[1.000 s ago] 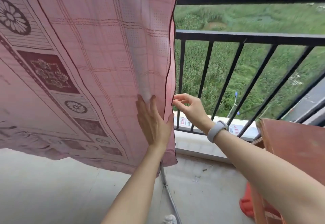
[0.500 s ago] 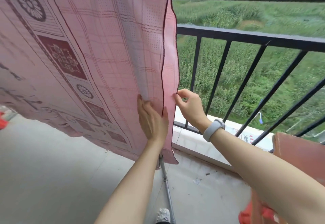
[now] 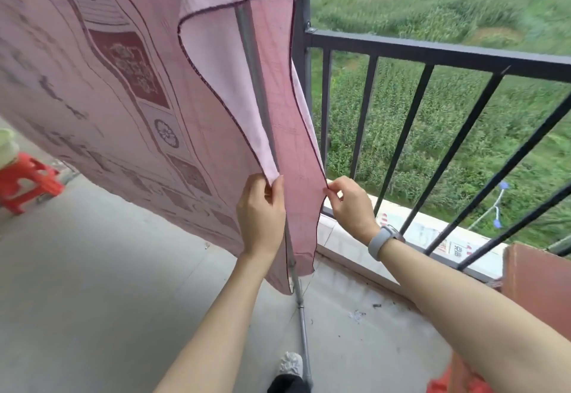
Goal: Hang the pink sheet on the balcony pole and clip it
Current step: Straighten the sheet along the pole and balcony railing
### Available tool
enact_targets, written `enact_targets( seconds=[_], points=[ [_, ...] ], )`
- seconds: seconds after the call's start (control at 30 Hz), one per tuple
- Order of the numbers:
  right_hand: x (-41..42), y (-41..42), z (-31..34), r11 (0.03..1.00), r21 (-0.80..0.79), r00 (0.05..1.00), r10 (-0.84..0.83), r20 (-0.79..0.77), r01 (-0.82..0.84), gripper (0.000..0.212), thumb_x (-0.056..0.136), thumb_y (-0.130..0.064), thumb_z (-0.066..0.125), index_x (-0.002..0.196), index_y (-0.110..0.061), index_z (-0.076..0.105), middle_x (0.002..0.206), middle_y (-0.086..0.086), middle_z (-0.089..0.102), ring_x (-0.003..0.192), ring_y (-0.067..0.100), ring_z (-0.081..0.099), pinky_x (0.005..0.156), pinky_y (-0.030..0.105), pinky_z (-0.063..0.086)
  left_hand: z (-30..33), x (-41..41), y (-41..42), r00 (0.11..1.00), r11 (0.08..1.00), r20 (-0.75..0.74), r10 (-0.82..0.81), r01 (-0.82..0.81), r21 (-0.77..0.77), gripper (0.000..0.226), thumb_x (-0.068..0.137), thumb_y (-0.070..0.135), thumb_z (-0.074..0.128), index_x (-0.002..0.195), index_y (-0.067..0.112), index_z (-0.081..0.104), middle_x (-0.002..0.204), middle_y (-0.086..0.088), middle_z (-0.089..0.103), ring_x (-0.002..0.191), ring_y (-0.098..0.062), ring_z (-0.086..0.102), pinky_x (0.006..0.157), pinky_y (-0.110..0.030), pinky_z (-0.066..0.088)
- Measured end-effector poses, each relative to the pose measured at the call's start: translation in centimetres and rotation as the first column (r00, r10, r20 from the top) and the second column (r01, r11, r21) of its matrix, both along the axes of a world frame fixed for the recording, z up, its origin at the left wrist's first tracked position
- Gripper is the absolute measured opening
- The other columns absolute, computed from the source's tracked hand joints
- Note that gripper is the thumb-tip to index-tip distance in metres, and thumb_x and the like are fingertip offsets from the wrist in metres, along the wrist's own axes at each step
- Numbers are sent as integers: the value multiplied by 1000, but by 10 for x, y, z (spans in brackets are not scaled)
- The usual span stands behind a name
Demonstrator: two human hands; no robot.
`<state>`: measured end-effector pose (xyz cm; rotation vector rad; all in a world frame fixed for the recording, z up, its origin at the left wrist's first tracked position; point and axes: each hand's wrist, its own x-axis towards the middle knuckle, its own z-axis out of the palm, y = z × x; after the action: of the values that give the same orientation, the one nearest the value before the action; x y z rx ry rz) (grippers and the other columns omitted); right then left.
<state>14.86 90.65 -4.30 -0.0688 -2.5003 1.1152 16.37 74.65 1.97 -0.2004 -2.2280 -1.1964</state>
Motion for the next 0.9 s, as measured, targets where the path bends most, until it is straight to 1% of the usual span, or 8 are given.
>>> enact_targets(
  seconds=[0.13, 0.27, 0.37, 0.43, 0.53, 0.63, 0.8, 0.9],
  points=[
    [-3, 1, -4, 999, -46, 999, 0, 50, 2, 7, 85, -11, 58, 80, -7, 60, 80, 8, 60, 76, 25, 54, 65, 36, 44, 0, 4, 5, 999, 999, 54, -1, 3, -37, 19, 83, 9, 62, 68, 3, 52, 66, -12, 56, 58, -25, 50, 55, -21, 28],
    [-8, 7, 3, 999, 8, 994, 48, 102, -49, 11, 85, -15, 59, 82, -6, 64, 80, 6, 58, 81, 24, 53, 69, 34, 41, 2, 11, 8, 1000, 989, 22, 0, 3, -147, 10, 81, 13, 65, 75, 11, 58, 74, -2, 61, 61, -15, 55, 55, -17, 32],
    [-11, 9, 14, 977, 62, 958, 185, 220, -203, 15, 86, -17, 58, 88, -6, 68, 89, 9, 62, 87, 24, 55, 75, 29, 38, 8, 5, 3, 999, 980, 45, -6, 15, -200, 10, 79, 18, 67, 82, 13, 60, 82, 0, 60, 71, -18, 59, 58, -21, 37],
    [-14, 7, 30, 954, 53, 927, 272, 257, -295, 22, 86, -20, 58, 105, -12, 65, 101, 7, 59, 90, 17, 53, 84, 29, 41, 16, 1, -4, 996, 987, 74, -56, 67, -148, 23, 78, 23, 68, 96, 15, 57, 94, 3, 56, 84, -15, 57, 67, -24, 43],
    [-19, 4, 73, 949, -89, 937, 312, 156, -301, 39, 86, -24, 58, 123, -16, 52, 112, 3, 56, 96, 14, 53, 86, 27, 41, 39, -7, -11, 994, 993, 34, -105, 107, -55, 41, 78, 30, 67, 113, 17, 48, 108, 0, 54, 95, -11, 53, 79, -22, 43],
    [-23, -4, 126, 924, -218, 947, 320, -3, -313, 44, 87, -24, 57, 129, -16, 45, 108, 0, 56, 93, 10, 55, 82, 21, 45, 74, -18, -9, 993, 994, -44, -108, 108, 1, 41, 80, 28, 65, 114, 15, 45, 102, 1, 55, 87, -7, 51, 76, -18, 43],
    [-26, -18, 210, 909, -218, 905, 275, -325, -354, 43, 85, -20, 61, 125, -16, 45, 97, -3, 57, 82, 3, 55, 71, 10, 47, 143, -27, 3, 961, 989, -275, -21, 60, 135, 39, 81, 19, 65, 112, 5, 47, 97, 3, 55, 78, 6, 45, 68, 5, 33],
    [-28, -26, 249, 914, -207, 874, 237, -424, -349, 39, 83, -20, 64, 118, -20, 48, 93, -2, 55, 75, 2, 52, 68, 12, 45, 182, -30, -1, 928, 981, -373, 10, 64, 185, 19, 83, 12, 61, 101, 6, 56, 85, 3, 61, 69, 2, 54, 62, 0, 38]
  ],
)
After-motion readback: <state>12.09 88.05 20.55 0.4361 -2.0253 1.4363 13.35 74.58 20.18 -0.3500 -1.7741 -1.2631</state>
